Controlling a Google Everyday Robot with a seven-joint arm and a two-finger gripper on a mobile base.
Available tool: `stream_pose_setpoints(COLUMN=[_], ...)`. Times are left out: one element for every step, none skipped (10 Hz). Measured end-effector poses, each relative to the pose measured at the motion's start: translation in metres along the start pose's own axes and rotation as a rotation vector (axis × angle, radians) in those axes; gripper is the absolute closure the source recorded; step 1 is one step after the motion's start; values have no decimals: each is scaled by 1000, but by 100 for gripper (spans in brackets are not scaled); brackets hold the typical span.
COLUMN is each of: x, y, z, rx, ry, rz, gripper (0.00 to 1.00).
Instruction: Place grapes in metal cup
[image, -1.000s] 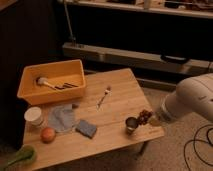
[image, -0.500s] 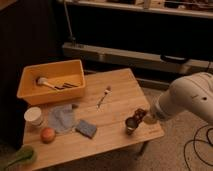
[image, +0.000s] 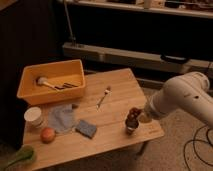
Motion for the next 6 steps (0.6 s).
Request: stream_pose_setpoints(x=[2, 5, 4, 4, 5, 6], y=[0, 1, 3, 3, 3, 3], z=[1, 2, 4, 7, 10, 14], rx=[0, -1, -6, -9, -12, -14], ry=[-2, -3, -6, -7, -8, -7], rz=[4, 9, 7, 6, 6, 10], gripper=[100, 100, 100, 100, 100, 100])
